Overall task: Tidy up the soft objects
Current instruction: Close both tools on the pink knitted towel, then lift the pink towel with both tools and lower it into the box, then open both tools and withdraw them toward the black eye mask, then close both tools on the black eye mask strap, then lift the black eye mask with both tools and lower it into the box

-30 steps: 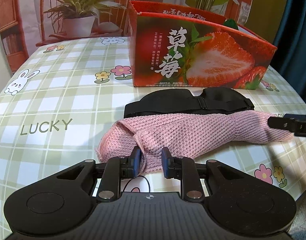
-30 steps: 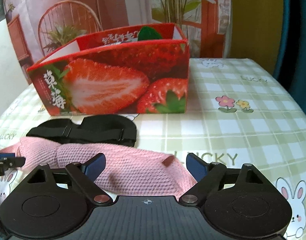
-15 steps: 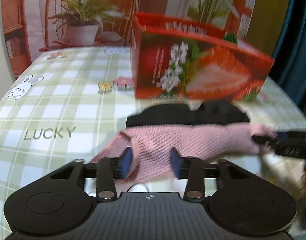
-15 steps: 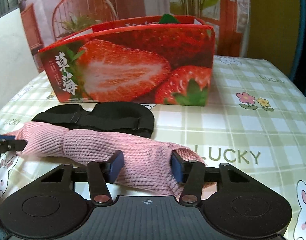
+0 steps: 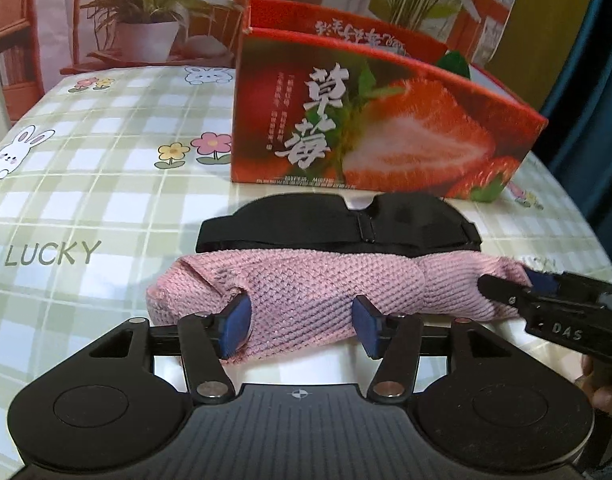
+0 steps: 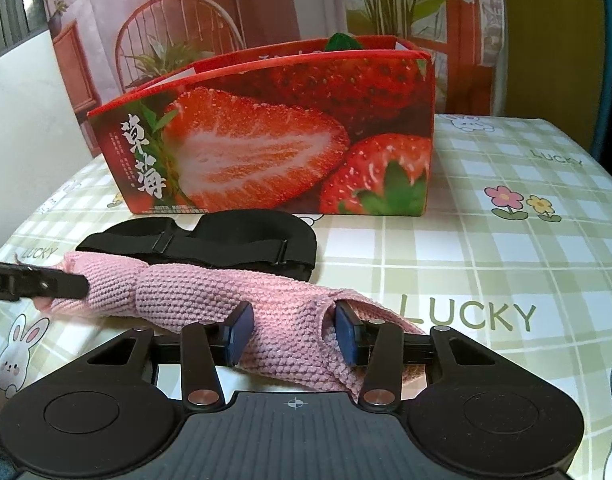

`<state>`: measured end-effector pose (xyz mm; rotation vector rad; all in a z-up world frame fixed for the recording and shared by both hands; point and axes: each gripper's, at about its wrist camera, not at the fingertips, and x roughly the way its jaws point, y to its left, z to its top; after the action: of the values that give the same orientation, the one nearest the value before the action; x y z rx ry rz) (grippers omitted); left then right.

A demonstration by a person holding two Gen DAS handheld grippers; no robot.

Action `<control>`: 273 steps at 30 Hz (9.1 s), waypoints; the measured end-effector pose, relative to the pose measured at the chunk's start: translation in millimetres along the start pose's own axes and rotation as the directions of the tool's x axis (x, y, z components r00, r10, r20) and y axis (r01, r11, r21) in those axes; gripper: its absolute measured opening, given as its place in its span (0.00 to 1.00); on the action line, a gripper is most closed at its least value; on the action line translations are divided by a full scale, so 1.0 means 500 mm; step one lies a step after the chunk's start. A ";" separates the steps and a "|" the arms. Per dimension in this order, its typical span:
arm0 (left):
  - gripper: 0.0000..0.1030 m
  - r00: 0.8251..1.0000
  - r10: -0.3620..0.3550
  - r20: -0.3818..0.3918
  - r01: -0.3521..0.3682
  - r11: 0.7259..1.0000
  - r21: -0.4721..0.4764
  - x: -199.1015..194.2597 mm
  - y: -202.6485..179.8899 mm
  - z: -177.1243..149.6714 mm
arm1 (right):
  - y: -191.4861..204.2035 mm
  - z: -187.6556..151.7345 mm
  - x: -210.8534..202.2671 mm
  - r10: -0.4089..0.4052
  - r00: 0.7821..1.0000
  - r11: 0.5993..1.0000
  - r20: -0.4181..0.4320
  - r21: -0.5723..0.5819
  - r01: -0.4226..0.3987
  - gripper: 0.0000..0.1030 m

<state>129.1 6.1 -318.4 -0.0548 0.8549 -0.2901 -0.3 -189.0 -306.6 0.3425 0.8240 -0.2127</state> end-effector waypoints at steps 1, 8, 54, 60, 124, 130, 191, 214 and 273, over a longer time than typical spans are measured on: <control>0.57 1.000 0.005 0.006 -0.005 1.000 0.005 0.001 -0.003 -0.003 | 0.001 -0.001 0.001 0.001 1.000 1.000 0.003 -0.003 -0.001 0.41; 0.25 0.999 -0.011 0.032 0.010 1.000 0.015 -0.011 0.003 -0.017 | 0.000 -0.003 0.003 0.019 1.000 1.000 0.014 -0.005 -0.019 0.41; 0.08 0.954 -0.165 0.250 0.133 0.981 0.140 -0.075 -0.055 0.301 | -0.030 0.303 -0.123 0.068 0.919 0.988 0.388 -0.157 -0.007 0.11; 0.08 0.987 -0.121 0.102 0.103 0.981 0.165 0.034 -0.061 0.323 | -0.055 0.338 -0.018 0.074 0.971 0.985 0.228 -0.167 -0.036 0.11; 1.00 0.960 0.220 0.171 -0.227 0.974 0.018 0.004 0.021 0.083 | 0.000 0.060 0.039 -0.065 0.975 0.997 0.211 -0.028 0.073 1.00; 1.00 0.968 0.216 0.125 -0.220 0.976 0.012 0.030 0.029 0.060 | 0.005 0.051 0.068 -0.076 0.984 0.995 0.162 -0.053 0.085 1.00; 0.36 0.992 0.119 0.028 -0.119 0.993 -0.012 0.025 0.001 0.039 | 0.003 0.064 0.123 -0.066 0.998 0.994 0.009 -0.085 0.066 1.00; 0.29 0.994 0.087 0.062 -0.087 0.996 0.000 0.028 -0.022 0.027 | -0.052 0.055 0.072 0.061 0.996 0.997 0.062 0.052 -0.064 1.00; 0.10 0.900 0.004 0.436 -0.013 1.000 0.017 -0.107 -0.058 0.340 | -0.012 0.352 -0.086 0.044 0.921 0.980 0.387 -0.195 0.035 0.05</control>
<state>216.8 -18.5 -162.7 -0.0938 0.4040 -0.2642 88.4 -259.0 -165.1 0.1059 0.4432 -0.1842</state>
